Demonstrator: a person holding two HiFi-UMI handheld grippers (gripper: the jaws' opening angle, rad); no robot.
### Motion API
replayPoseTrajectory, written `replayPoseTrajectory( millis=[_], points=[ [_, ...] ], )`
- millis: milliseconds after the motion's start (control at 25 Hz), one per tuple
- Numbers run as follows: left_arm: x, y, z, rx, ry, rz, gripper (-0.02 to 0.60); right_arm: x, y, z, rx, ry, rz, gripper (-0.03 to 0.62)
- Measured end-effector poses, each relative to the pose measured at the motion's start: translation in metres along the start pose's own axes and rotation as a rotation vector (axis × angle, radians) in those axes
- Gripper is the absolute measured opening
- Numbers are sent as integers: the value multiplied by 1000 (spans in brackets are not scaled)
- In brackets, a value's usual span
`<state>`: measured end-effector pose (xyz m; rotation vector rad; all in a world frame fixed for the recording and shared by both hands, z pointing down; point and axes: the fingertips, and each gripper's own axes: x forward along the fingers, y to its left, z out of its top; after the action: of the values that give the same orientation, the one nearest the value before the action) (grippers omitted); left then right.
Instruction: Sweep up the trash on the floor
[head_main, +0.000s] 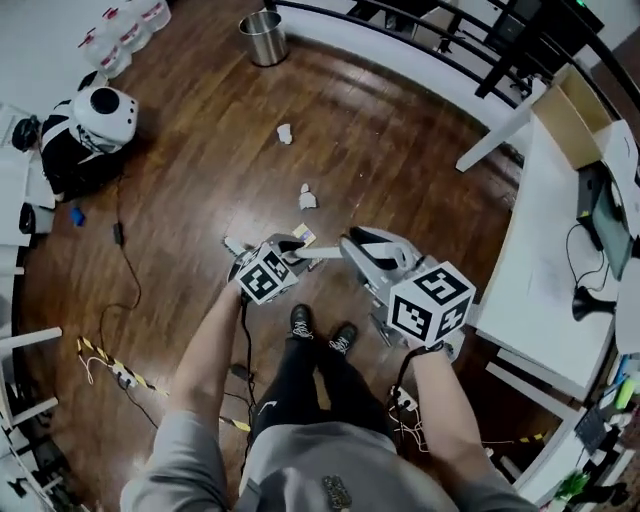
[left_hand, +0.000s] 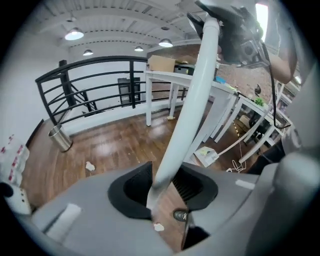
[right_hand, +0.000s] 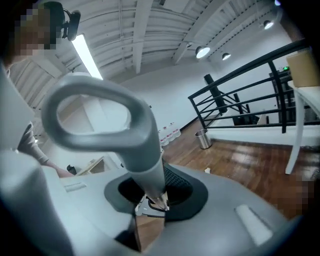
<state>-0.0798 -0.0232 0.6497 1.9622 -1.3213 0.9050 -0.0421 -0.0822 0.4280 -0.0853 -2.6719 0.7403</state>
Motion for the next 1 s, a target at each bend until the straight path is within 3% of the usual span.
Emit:
replayPoseTrajectory(
  millis=[240, 480, 760, 1000],
  points=[
    [-28, -17, -88, -196, -3, 39, 124, 59, 54, -43, -24, 140, 117, 81],
    [-9, -24, -143, -329, -16, 10, 124, 109, 65, -88, -73, 280, 127, 80],
    [26, 19, -97, -383, -147, 32, 124, 134, 29, -53, -182, 309, 41, 78],
    [55, 65, -31, -314, -195, -5, 124, 136, -20, -2, -236, 270, -64, 78]
  ],
)
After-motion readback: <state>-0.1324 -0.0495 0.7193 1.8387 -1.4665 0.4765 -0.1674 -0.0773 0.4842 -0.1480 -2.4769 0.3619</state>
